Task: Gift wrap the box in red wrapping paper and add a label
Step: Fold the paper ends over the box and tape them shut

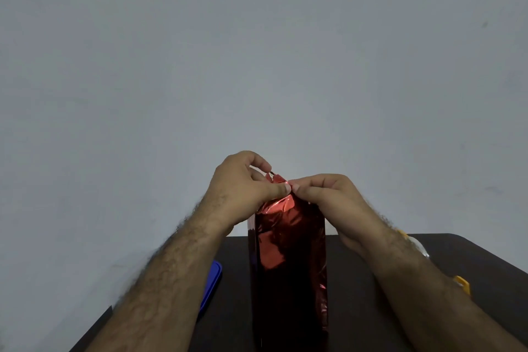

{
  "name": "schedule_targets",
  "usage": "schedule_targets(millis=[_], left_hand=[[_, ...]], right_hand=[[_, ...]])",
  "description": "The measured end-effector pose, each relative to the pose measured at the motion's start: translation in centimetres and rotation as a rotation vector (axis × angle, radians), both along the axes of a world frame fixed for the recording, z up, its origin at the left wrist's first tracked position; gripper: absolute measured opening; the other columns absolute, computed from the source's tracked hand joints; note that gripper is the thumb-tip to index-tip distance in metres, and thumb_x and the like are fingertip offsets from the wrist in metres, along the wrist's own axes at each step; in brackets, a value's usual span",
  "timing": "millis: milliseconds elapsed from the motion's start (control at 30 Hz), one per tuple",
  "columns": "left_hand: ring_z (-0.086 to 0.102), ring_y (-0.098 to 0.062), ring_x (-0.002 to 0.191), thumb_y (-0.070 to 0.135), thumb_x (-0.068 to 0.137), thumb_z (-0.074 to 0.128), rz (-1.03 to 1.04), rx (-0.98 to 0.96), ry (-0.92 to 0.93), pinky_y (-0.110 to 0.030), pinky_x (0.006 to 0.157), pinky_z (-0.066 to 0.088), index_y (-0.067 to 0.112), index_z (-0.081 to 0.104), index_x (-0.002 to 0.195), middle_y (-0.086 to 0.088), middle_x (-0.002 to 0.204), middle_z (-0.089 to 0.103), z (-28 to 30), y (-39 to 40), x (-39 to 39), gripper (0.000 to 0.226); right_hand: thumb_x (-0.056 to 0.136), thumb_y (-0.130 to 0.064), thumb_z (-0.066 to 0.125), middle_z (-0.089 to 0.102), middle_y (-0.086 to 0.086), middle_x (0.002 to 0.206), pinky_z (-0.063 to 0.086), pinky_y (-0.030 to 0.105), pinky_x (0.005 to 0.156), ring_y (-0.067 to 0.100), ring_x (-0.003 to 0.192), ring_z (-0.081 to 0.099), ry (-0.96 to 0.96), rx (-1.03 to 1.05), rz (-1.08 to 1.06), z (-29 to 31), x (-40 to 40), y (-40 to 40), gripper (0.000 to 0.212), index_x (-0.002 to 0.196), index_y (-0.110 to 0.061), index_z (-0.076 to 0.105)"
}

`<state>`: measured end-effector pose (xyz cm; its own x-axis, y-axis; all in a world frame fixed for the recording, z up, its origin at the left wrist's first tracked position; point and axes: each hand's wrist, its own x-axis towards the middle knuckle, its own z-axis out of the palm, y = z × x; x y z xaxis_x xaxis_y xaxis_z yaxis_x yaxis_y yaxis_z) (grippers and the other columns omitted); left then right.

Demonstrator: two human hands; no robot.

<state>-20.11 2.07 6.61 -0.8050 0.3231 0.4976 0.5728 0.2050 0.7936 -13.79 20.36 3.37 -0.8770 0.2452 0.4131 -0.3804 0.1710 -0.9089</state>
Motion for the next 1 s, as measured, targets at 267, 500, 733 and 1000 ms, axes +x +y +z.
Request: schedule_targets(millis=[267,500,733,1000], left_hand=[[0.076,-0.022,0.072,0.003,0.08,0.091,-0.153,0.095,-0.138,-0.029,0.062,0.054,0.014,0.069,0.115,-0.016,0.095,0.081,0.2,-0.1,0.0,0.043],[0.075,-0.018,0.07,0.01,0.083,0.091,-0.102,0.044,0.061,-0.03,0.067,0.059,0.016,0.079,0.094,-0.01,0.079,0.079,0.2,-0.1,0.3,0.017],[0.074,-0.019,0.069,0.016,0.08,0.094,-0.108,0.061,-0.035,-0.027,0.065,0.058,0.015,0.082,0.094,-0.01,0.08,0.079,0.1,-0.2,-0.5,0.018],[0.072,-0.02,0.082,0.004,0.093,0.078,-0.243,0.128,-0.18,-0.033,0.077,0.055,0.008,0.082,0.095,-0.016,0.097,0.081,-0.6,0.5,-1.0,0.006]], right_hand=[[0.093,-0.014,0.076,0.081,0.014,0.102,0.058,0.034,0.082,0.029,0.097,0.078,-0.049,0.049,0.085,0.5,0.3,0.6,0.015,0.105,-0.008,0.083],[0.095,-0.01,0.072,0.077,0.012,0.084,0.053,0.024,0.065,0.017,0.071,0.07,-0.097,0.08,0.092,0.4,0.3,0.6,0.011,0.09,-0.003,0.08],[0.094,-0.009,0.072,0.074,0.011,0.078,0.049,0.018,0.056,0.014,0.064,0.066,-0.123,0.05,0.04,0.6,0.3,0.4,0.012,0.089,0.0,0.079],[0.093,-0.017,0.077,0.08,0.018,0.091,0.056,0.029,0.072,0.023,0.078,0.076,-0.069,0.054,0.008,0.7,0.5,0.6,0.015,0.093,-0.003,0.082]])
